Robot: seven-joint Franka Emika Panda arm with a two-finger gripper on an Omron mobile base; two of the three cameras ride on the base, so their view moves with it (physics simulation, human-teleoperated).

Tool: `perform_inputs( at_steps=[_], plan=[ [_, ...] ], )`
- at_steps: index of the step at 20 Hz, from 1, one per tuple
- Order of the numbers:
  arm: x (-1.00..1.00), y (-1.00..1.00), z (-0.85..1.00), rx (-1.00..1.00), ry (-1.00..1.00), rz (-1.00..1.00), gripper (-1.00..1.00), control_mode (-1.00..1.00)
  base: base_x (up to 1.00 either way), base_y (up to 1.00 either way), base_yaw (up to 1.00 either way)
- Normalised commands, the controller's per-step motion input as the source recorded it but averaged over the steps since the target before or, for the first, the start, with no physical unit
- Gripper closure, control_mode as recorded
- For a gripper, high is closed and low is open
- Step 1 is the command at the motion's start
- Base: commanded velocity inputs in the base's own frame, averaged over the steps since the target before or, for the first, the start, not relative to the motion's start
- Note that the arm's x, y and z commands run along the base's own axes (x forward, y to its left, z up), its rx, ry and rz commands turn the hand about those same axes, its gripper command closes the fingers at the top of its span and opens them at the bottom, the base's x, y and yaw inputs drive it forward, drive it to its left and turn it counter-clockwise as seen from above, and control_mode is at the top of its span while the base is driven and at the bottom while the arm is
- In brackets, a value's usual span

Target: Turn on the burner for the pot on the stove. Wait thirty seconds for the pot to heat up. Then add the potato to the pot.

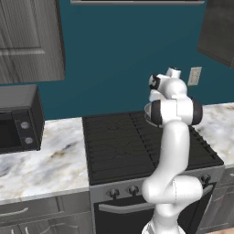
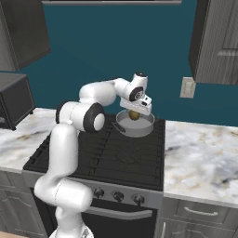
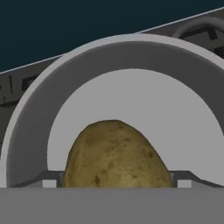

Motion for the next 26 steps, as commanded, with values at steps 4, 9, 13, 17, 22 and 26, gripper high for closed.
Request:
perform_inputs(
  at_steps=[4, 9, 13, 17, 22, 26],
  plan=[
    [0.11, 0.0, -0.31, 0.0, 0.0, 0.0, 1.0, -1.0, 0.0, 0.0, 0.0],
    [0.19, -0.07, -0.21, 0.01, 0.0, 0.0, 1.0, -1.0, 0.0, 0.0, 0.0],
    [0.19, -0.14, -0.16, 0.02, 0.01, 0.0, 1.0, -1.0, 0.0, 0.0, 0.0],
    [0.13, -0.11, -0.12, 0.02, 0.04, 0.0, 1.0, -1.0, 0.0, 0.0, 0.0],
    [0.02, -0.04, -0.13, 0.0, 0.03, 0.0, -1.0, -1.0, 0.0, 0.0, 0.0],
    [-0.08, -0.18, 0.0, 0.07, -0.01, 0.0, -1.0, -1.0, 0.0, 0.0, 0.0]
  ],
)
